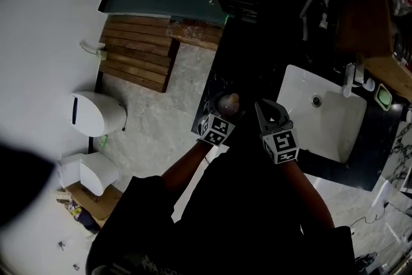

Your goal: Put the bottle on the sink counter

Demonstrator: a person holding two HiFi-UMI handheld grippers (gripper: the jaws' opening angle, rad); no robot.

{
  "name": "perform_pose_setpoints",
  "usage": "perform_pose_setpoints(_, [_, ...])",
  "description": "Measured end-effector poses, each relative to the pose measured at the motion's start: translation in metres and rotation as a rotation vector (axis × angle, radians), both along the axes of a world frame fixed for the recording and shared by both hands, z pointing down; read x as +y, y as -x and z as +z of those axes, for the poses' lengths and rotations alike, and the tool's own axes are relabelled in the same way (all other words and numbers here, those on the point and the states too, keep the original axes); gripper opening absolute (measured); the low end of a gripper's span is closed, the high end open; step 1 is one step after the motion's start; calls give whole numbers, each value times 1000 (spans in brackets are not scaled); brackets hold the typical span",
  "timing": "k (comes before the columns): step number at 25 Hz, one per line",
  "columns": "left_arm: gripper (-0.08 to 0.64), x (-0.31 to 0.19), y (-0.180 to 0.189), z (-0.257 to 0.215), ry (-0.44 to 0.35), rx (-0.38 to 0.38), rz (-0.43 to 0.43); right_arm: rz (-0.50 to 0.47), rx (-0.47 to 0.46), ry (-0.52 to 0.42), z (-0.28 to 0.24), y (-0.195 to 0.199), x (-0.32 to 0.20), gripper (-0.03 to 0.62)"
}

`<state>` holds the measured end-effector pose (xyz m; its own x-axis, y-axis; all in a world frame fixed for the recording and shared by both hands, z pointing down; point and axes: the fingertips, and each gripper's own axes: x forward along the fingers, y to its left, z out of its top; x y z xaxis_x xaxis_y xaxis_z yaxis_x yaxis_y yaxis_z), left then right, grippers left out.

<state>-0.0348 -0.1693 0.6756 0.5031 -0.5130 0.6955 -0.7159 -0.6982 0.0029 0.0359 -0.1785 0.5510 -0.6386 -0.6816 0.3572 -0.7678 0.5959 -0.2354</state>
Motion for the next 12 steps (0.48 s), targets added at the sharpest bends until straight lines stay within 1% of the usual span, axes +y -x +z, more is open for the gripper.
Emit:
perform_pose_setpoints(4, [397,1,-1,-1,23,4,-2,-15,-8,1,1,6,3,40])
perform_pose_setpoints(9, [398,1,-3,-2,22,8,1,-82,-40,4,4,20,4,40])
perform_pose_setpoints(12, [398,1,-3,0,40,8,9,-94,-38,10,7,24,4,40])
